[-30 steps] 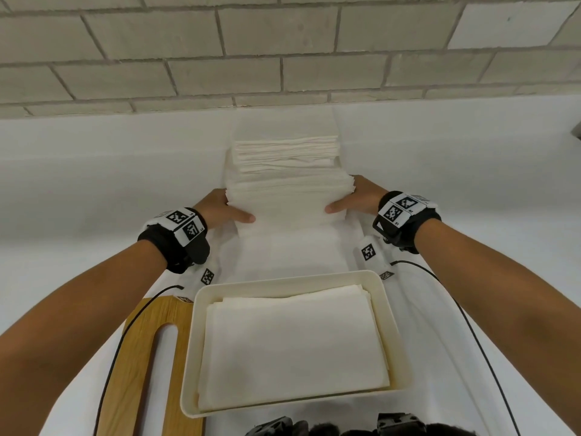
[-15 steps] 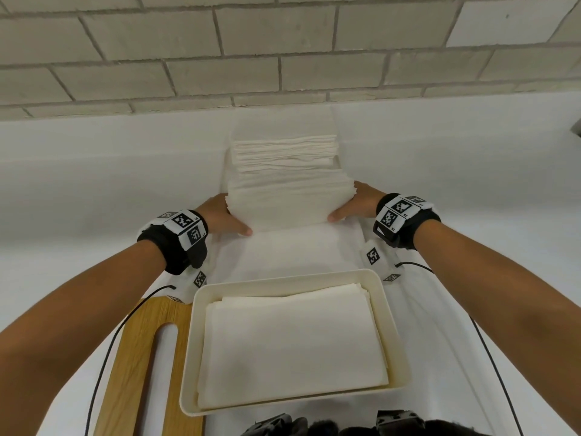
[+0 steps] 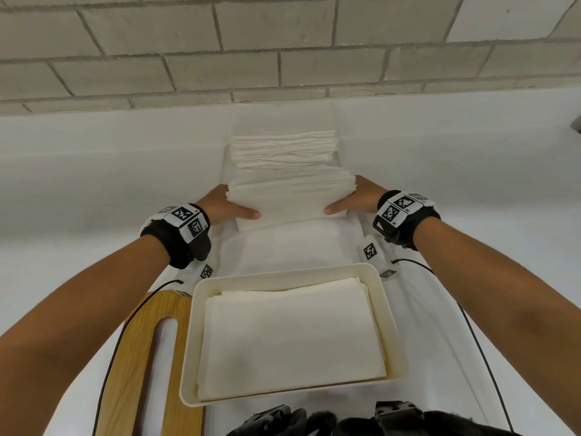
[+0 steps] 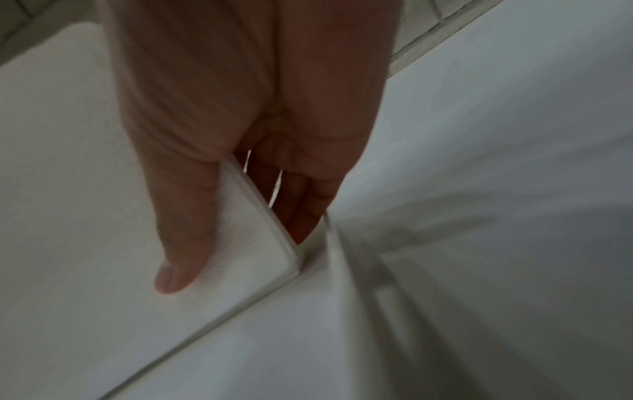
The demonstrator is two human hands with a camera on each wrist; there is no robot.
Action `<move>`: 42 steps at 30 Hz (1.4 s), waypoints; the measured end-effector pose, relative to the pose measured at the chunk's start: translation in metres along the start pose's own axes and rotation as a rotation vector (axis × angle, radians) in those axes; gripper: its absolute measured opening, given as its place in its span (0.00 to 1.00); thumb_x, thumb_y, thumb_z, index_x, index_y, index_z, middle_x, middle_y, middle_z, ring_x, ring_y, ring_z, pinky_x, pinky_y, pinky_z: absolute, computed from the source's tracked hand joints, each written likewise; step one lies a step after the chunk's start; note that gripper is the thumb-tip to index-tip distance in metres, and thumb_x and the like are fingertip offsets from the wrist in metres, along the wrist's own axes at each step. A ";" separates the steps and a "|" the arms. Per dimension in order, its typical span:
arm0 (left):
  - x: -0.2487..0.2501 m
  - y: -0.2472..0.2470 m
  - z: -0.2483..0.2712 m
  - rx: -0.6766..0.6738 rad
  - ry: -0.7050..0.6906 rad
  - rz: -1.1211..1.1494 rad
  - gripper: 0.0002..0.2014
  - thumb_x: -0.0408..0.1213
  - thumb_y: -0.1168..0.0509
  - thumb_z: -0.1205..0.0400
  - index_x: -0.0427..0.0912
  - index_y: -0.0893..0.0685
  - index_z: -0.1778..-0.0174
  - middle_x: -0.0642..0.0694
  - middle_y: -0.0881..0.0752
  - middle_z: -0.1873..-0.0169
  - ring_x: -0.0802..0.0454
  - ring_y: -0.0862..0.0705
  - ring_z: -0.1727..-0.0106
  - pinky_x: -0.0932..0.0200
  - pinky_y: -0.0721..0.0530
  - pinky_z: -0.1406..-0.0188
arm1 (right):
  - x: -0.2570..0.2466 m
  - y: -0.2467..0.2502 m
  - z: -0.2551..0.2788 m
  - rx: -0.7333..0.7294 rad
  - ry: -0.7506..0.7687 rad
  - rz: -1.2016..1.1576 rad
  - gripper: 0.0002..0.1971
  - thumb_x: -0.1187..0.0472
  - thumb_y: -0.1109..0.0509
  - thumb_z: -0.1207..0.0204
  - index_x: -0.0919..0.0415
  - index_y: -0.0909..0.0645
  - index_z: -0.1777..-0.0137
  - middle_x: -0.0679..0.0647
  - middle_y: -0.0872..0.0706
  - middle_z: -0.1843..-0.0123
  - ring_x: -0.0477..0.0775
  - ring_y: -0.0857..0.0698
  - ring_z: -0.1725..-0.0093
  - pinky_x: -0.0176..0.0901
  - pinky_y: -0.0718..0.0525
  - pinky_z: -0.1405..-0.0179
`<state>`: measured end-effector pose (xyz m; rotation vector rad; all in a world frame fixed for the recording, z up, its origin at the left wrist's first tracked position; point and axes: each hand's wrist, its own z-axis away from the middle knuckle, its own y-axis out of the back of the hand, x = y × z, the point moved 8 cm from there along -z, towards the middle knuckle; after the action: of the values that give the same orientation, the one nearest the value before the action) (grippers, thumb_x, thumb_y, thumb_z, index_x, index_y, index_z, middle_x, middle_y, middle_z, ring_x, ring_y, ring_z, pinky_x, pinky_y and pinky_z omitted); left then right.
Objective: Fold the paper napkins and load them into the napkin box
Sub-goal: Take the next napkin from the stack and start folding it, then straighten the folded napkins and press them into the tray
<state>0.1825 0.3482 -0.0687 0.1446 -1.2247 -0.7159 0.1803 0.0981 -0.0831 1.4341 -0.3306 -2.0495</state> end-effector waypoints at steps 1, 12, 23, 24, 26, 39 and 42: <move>-0.001 0.001 -0.001 0.004 -0.004 -0.001 0.23 0.27 0.24 0.30 0.45 0.19 0.40 0.49 0.15 0.47 0.49 0.19 0.37 0.53 0.26 0.30 | 0.000 0.001 0.000 0.006 0.001 0.010 0.36 0.61 0.17 0.40 0.59 0.24 0.29 0.55 0.18 0.33 0.55 0.22 0.32 0.52 0.27 0.27; 0.048 0.037 0.034 0.096 -0.126 0.261 0.18 0.31 0.32 0.22 0.45 0.21 0.36 0.55 0.15 0.47 0.59 0.16 0.46 0.65 0.14 0.50 | -0.071 0.038 0.060 0.084 0.167 -0.066 0.26 0.63 0.24 0.30 0.61 0.24 0.32 0.52 0.17 0.40 0.48 0.16 0.46 0.31 0.16 0.53; 0.072 0.050 0.104 0.207 -0.055 0.294 0.09 0.31 0.39 0.18 0.36 0.24 0.43 0.42 0.20 0.50 0.52 0.19 0.59 0.65 0.17 0.67 | -0.094 0.020 0.112 -0.031 0.128 -0.255 0.15 0.67 0.35 0.20 0.62 0.27 0.34 0.54 0.17 0.44 0.54 0.18 0.49 0.43 0.16 0.53; 0.075 0.053 0.112 0.245 -0.051 0.291 0.05 0.31 0.39 0.19 0.37 0.24 0.48 0.43 0.20 0.54 0.53 0.20 0.61 0.68 0.18 0.72 | -0.098 0.019 0.119 -0.021 0.138 -0.262 0.14 0.67 0.35 0.20 0.62 0.26 0.35 0.55 0.17 0.44 0.53 0.17 0.50 0.42 0.16 0.54; 0.079 0.053 0.131 0.308 -0.054 0.278 0.05 0.31 0.38 0.19 0.41 0.26 0.59 0.46 0.22 0.61 0.55 0.22 0.65 0.71 0.20 0.77 | -0.102 0.017 0.135 -0.007 0.150 -0.260 0.15 0.67 0.35 0.20 0.64 0.25 0.35 0.57 0.17 0.42 0.53 0.16 0.50 0.41 0.16 0.54; 0.024 -0.012 0.207 0.276 0.010 0.066 0.29 0.29 0.29 0.24 0.52 0.42 0.40 0.37 0.22 0.50 0.47 0.19 0.60 0.59 0.13 0.74 | -0.055 -0.035 0.211 -0.036 -0.038 -0.066 0.16 0.68 0.30 0.24 0.68 0.24 0.37 0.61 0.16 0.38 0.59 0.15 0.43 0.46 0.15 0.48; 0.025 -0.019 0.217 0.300 -0.047 -0.085 0.28 0.32 0.29 0.24 0.51 0.43 0.44 0.42 0.25 0.63 0.48 0.22 0.69 0.62 0.16 0.80 | -0.051 -0.038 0.226 0.044 -0.065 0.010 0.25 0.68 0.28 0.26 0.65 0.32 0.32 0.60 0.19 0.41 0.60 0.15 0.46 0.49 0.15 0.50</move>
<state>-0.0159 0.3777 0.0208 0.4317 -1.3730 -0.6079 -0.0269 0.1281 0.0229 1.3912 -0.4107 -2.0964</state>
